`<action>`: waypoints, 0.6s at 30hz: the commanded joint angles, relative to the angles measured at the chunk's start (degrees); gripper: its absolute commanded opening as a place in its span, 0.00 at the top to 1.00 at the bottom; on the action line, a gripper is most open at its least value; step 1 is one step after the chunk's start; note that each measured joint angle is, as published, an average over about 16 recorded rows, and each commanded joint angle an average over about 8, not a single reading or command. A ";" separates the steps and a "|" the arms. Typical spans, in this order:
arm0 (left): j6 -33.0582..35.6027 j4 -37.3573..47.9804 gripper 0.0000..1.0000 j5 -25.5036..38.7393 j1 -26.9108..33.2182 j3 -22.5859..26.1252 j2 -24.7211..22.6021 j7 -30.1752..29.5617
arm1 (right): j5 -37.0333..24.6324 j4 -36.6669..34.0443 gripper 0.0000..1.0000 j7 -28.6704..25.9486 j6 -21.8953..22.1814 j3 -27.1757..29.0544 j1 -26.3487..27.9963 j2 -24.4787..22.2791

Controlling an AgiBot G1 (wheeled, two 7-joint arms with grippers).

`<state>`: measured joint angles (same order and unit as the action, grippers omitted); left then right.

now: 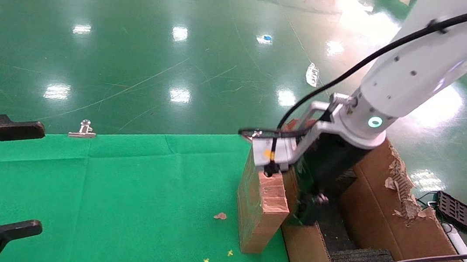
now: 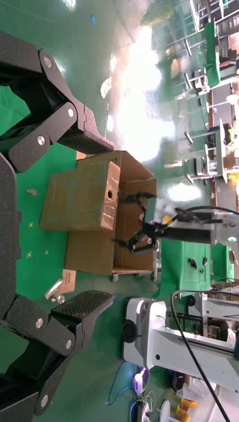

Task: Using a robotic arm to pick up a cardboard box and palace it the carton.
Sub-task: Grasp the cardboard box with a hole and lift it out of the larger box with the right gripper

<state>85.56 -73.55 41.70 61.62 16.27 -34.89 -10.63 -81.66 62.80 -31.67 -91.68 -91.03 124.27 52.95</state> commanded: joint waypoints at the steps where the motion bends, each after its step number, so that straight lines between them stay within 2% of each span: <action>1: 0.00 0.00 0.00 -0.01 0.00 0.01 0.00 0.00 | 1.77 -0.42 0.00 -0.64 -0.04 -4.38 1.56 0.97; 5: -0.01 0.00 0.00 -0.02 0.01 0.02 0.01 0.01 | 6.04 -4.01 0.00 -0.50 0.29 -10.10 4.21 2.91; 10: -0.02 0.00 0.00 -0.03 0.01 0.04 0.02 0.02 | 11.73 -11.10 0.00 -2.29 1.02 -13.11 5.96 3.94; 18: -0.03 0.00 0.00 -0.05 0.02 0.08 0.03 0.04 | 19.40 -30.79 0.00 -13.99 1.92 -13.55 4.29 6.81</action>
<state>85.53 -73.54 41.65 61.64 16.35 -34.86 -10.60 -62.80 33.20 -44.75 -89.97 -104.58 128.43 59.76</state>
